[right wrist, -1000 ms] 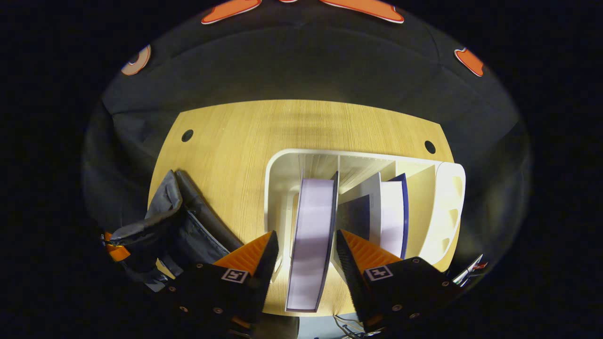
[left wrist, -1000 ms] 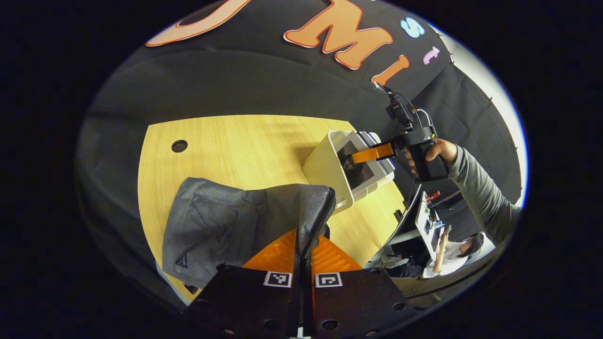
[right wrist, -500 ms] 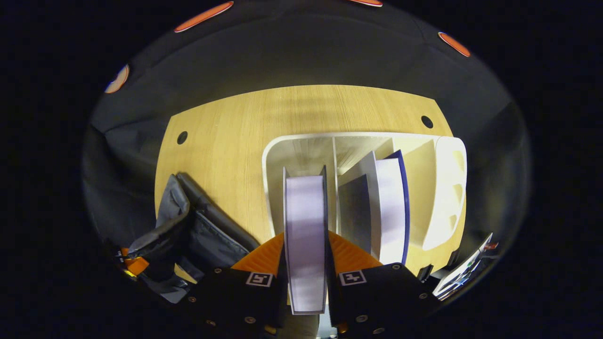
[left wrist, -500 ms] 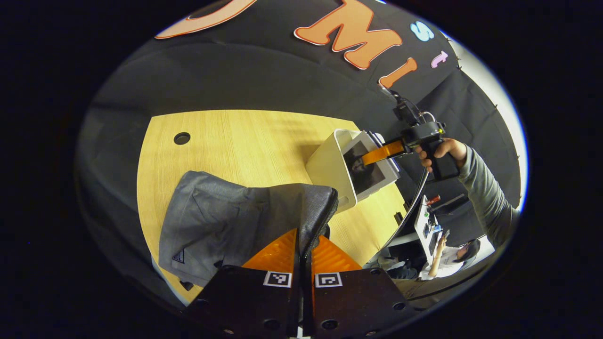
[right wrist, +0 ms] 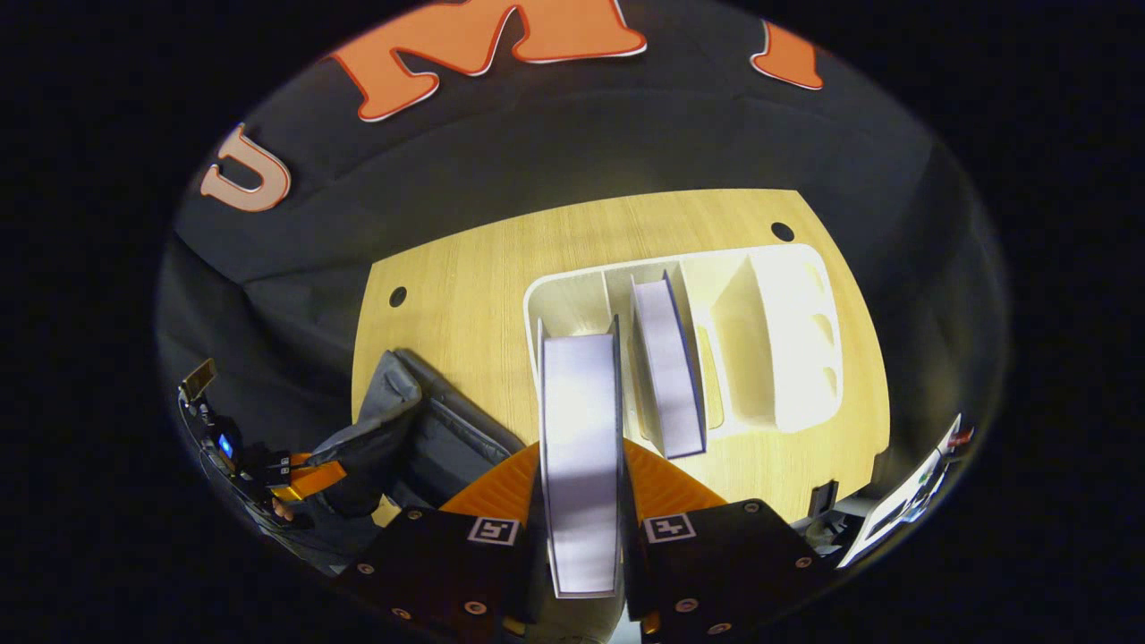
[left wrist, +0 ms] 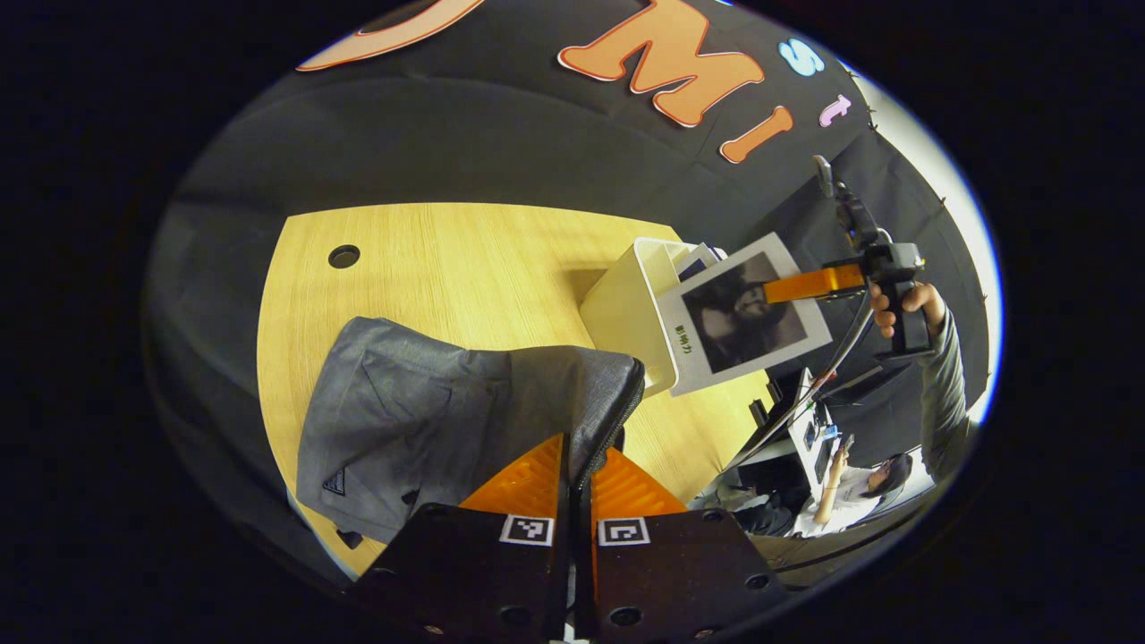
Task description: Open the schoolbag, grab two books from the bookshelf and put them into the schoolbag.
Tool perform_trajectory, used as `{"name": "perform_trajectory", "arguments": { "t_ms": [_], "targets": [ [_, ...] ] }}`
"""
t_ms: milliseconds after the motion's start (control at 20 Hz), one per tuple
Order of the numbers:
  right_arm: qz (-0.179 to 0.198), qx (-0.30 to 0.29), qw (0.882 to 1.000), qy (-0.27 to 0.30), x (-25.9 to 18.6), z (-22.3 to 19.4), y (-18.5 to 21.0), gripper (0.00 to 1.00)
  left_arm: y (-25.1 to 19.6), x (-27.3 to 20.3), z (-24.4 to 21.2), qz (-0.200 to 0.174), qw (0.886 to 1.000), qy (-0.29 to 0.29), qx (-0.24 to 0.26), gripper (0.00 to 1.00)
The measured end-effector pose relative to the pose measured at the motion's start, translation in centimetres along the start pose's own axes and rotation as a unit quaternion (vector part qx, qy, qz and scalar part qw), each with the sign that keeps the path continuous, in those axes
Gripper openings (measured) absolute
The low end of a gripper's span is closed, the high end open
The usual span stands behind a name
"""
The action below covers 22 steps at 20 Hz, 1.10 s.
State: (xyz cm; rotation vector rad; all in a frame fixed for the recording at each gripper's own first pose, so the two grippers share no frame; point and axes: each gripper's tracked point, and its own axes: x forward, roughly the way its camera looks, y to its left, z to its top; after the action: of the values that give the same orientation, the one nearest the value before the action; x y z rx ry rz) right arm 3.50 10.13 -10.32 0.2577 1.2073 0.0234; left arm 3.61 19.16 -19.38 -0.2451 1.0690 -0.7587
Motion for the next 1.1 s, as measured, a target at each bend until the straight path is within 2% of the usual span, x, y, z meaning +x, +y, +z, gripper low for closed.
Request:
{"name": "perform_trajectory", "arguments": {
  "t_ms": [300,550,850,1100],
  "targets": [
    [0.041,0.033,0.997,-0.049,-5.4,-3.1,-2.1,0.36,0.1,-0.2,0.2,0.005,1.0,-0.01,0.002,0.04],
    [0.081,0.087,0.99,-0.072,-6.8,-7.0,-2.8,0.35,-0.3,-0.3,0.0,-0.003,1.0,-0.013,0.012,0.04],
    [0.153,0.183,0.967,-0.091,-6.2,-11.2,-0.6,0.33,-0.1,-0.3,0.1,-0.014,1.0,-0.012,0.013,0.04],
    [0.216,0.229,0.945,-0.09,-4.2,-14.2,3.3,0.33,-0.3,-0.5,0.3,-0.015,1.0,-0.018,0.01,0.04]
  ]
}}
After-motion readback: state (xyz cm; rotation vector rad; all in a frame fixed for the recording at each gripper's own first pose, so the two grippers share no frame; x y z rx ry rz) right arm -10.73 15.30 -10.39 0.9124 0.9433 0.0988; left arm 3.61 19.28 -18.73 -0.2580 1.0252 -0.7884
